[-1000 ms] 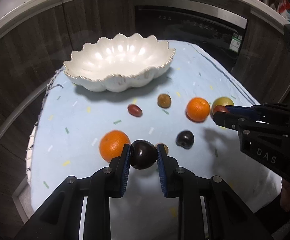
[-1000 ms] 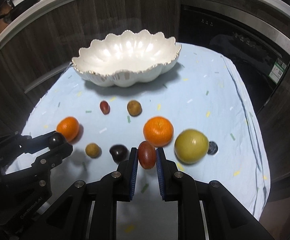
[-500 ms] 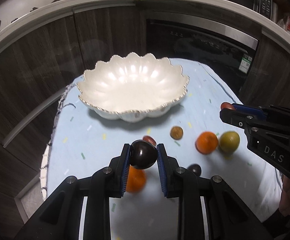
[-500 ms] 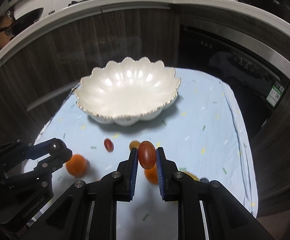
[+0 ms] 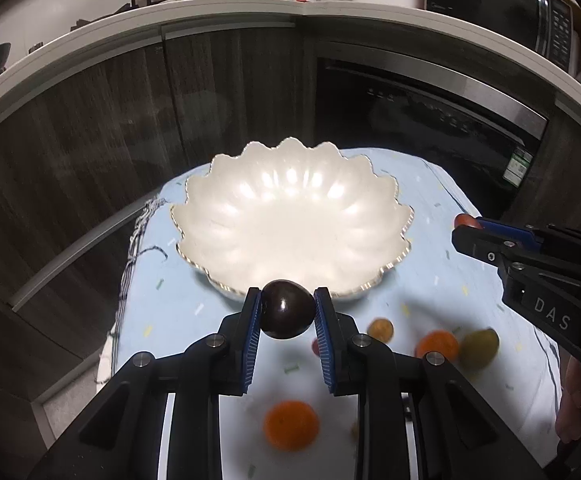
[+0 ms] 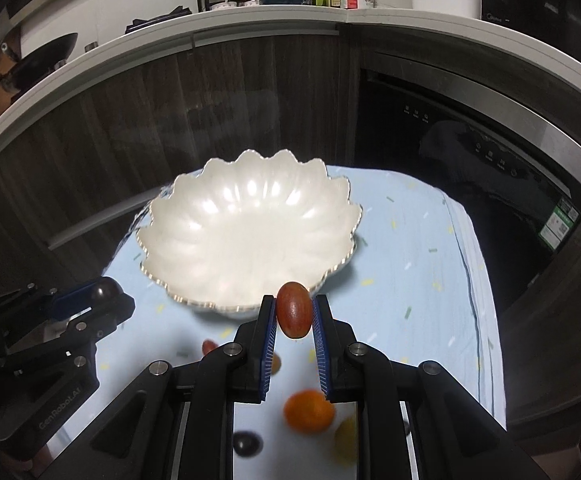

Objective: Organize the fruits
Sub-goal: 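Carry both fruits over the white bowl and open both tools to drop them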

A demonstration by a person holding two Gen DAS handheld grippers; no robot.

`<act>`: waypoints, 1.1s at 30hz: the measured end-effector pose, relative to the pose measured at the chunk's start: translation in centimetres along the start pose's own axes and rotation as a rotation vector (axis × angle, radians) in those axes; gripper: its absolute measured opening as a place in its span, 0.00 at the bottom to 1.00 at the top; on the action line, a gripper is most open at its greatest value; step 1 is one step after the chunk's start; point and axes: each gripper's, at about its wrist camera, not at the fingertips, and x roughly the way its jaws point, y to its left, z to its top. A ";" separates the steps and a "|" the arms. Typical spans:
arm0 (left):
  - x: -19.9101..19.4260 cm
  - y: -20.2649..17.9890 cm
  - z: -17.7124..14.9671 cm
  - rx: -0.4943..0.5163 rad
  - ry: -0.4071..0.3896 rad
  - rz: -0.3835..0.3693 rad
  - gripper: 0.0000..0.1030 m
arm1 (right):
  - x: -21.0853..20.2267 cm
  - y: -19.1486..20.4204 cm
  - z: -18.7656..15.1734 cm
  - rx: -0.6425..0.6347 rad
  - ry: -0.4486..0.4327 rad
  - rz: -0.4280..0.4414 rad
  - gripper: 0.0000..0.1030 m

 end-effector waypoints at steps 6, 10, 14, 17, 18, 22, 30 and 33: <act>1.9 1.3 1.7 -0.033 0.007 0.008 0.26 | 1.5 -0.2 2.1 -0.009 -0.009 -0.008 0.19; 3.1 1.9 2.8 -0.034 0.010 0.015 0.26 | 2.6 -0.1 3.1 -0.027 -0.011 -0.019 0.19; 4.3 2.2 3.7 -0.027 0.011 0.025 0.26 | 4.0 -0.2 4.0 -0.027 0.001 -0.023 0.19; 5.2 2.7 4.3 -0.032 0.019 0.023 0.26 | 4.8 -0.2 4.4 -0.024 0.006 -0.028 0.19; 5.5 2.9 4.5 -0.036 0.021 0.021 0.26 | 5.2 -0.3 4.5 -0.021 0.010 -0.030 0.19; 6.9 3.6 5.2 -0.062 0.042 0.015 0.26 | 6.6 -0.4 5.0 -0.017 0.032 -0.042 0.19; 9.2 4.1 5.7 -0.061 0.081 0.022 0.26 | 9.4 -0.7 5.7 -0.009 0.075 -0.052 0.19; 10.0 4.1 5.7 -0.046 0.101 0.027 0.26 | 10.4 -0.7 5.6 -0.011 0.094 -0.060 0.19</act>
